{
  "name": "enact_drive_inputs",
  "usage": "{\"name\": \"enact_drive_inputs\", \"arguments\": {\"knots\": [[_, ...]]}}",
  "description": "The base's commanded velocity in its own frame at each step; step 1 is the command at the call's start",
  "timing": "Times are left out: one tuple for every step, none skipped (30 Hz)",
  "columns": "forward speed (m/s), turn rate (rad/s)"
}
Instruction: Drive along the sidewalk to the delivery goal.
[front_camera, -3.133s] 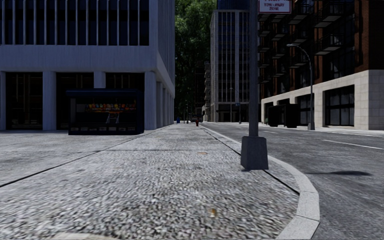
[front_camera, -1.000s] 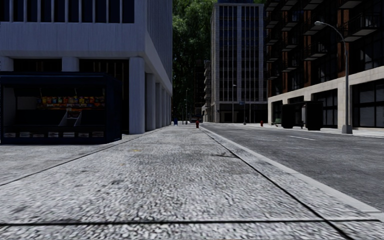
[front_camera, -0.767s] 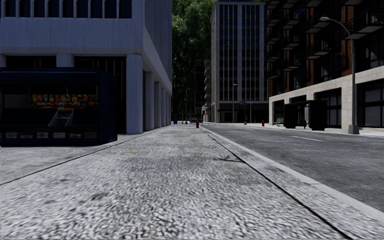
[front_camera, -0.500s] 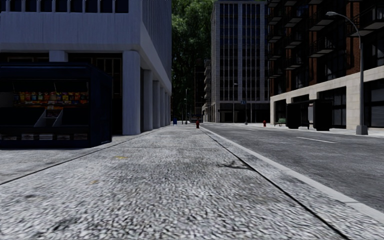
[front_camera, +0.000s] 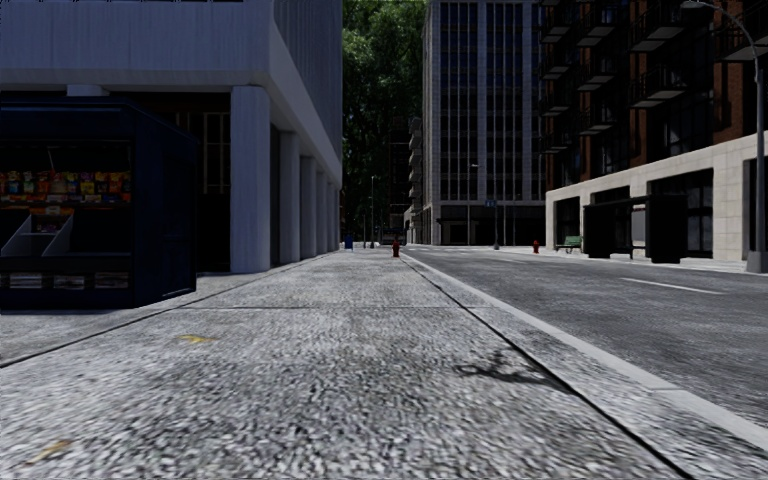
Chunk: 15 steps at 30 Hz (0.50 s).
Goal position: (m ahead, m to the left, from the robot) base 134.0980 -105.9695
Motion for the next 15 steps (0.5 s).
{"name": "enact_drive_inputs", "arguments": {"knots": [[2.0, 0.0], [2.0, 0.0], [2.0, 0.0], [2.0, 0.0], [2.0, 0.0], [2.0, 0.0], [2.0, 0.0], [2.0, 0.0], [2.0, 0.0], [2.0, 0.0], [2.0, 0.0], [2.0, 0.0], [2.0, 0.0], [2.0, 0.0], [2.0, 0.0]]}}
